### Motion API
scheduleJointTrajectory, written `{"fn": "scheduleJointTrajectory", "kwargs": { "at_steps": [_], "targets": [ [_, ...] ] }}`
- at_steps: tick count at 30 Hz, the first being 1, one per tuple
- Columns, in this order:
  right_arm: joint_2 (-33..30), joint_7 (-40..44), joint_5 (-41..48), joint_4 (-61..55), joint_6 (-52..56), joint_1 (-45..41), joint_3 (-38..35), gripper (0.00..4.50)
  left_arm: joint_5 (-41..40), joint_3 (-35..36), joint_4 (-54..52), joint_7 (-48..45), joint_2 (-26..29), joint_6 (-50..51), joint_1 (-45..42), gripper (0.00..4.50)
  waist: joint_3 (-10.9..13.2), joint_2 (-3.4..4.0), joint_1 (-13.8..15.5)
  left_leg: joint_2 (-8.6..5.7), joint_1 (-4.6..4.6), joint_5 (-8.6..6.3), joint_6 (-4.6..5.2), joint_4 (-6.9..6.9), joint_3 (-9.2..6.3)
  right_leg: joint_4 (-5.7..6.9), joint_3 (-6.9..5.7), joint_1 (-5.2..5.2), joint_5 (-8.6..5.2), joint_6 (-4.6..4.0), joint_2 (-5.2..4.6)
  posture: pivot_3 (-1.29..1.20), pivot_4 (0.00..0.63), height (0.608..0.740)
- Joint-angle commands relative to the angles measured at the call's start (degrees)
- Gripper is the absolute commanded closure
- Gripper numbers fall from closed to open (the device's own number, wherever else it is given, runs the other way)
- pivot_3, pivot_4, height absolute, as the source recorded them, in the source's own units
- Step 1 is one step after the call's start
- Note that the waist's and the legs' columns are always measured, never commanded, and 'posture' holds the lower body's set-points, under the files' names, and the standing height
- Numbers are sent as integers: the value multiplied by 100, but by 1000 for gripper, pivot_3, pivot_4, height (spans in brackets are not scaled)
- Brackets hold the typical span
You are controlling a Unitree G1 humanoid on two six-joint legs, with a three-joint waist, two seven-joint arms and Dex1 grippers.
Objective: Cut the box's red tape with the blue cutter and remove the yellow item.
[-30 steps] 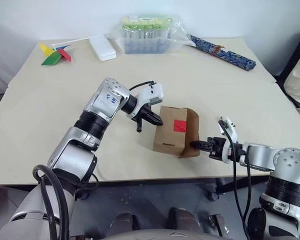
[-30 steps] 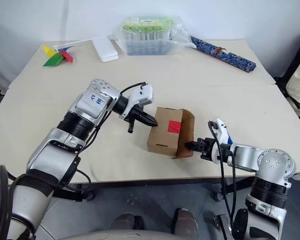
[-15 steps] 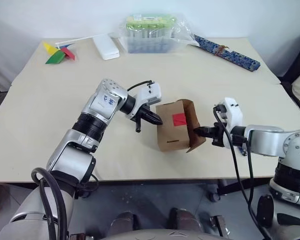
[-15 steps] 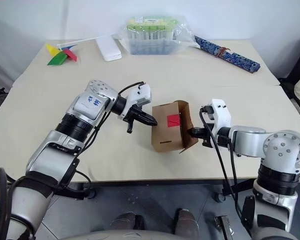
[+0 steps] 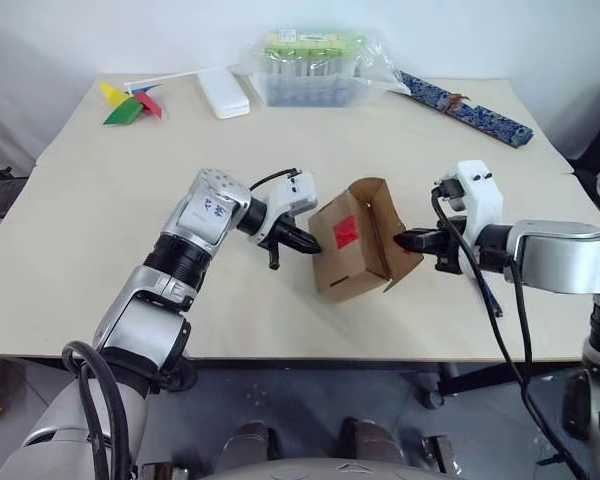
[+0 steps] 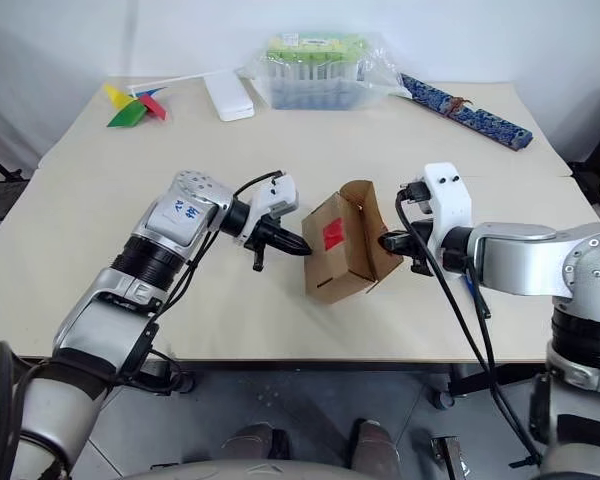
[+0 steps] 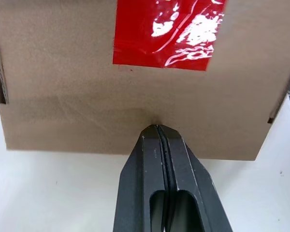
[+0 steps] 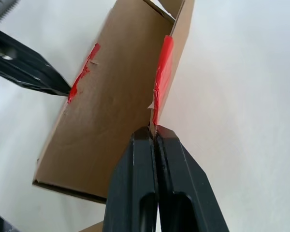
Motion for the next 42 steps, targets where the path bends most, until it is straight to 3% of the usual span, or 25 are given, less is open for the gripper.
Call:
{"fn": "scheduleJointTrajectory", "kwargs": {
  "at_steps": [1,17,27,42],
  "targets": [
    [-449,-407,1039,-342,-758,-77,562,4476,143,-182,81,150,-208,19,112,4500,0,0,-1,0,-2,0,2,0,0,-4,-1,0,1,2,0,0,150,740],
    [-1113,-148,1113,-415,-1383,-553,1731,4476,92,184,323,399,-114,45,140,4500,1,-2,-27,8,-69,-2,5,9,-1,-23,-43,-38,6,7,6,0,150,740],
    [-1227,108,867,-138,-1146,-885,2020,4476,-1061,1406,-241,-265,986,1406,-200,4500,5,-8,-161,15,-71,0,0,-2,-3,-21,-48,-46,6,7,14,0,150,740],
    [-1175,5,948,-133,-1189,-1243,2197,4476,-2096,1297,-1696,-221,371,2282,-254,4500,9,-11,-164,11,-77,2,-6,-4,3,-24,-56,-45,9,13,18,0,150,740]
  ]
}}
